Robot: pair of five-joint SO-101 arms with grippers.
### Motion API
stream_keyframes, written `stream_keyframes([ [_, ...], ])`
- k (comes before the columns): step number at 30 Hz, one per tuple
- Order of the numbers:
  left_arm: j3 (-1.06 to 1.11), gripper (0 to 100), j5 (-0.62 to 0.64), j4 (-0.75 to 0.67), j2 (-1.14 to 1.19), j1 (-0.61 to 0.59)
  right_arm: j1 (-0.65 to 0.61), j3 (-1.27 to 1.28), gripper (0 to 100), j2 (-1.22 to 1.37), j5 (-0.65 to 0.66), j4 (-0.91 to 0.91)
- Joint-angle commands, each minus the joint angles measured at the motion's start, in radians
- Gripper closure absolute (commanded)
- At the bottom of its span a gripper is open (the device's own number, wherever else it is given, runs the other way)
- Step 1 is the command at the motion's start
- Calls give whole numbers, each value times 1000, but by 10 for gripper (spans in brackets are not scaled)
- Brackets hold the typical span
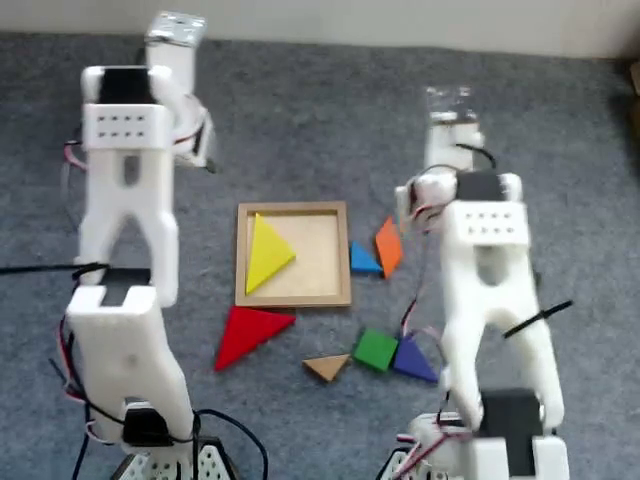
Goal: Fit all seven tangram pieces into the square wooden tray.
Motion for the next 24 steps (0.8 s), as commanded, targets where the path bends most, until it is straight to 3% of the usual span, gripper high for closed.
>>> stream_keyframes([
  [1,73,805,-20,9,-165,-67,-150,44,748,-111,11,22],
  [9,404,807,-35,-14,-432,-239,-483,108,749,-61,54,12],
  [15,705,807,-34,-157,-608,-374,-676,74,749,110,49,-4],
  [24,1073,807,-31,-325,-708,-555,-774,-133,749,328,-48,-10],
])
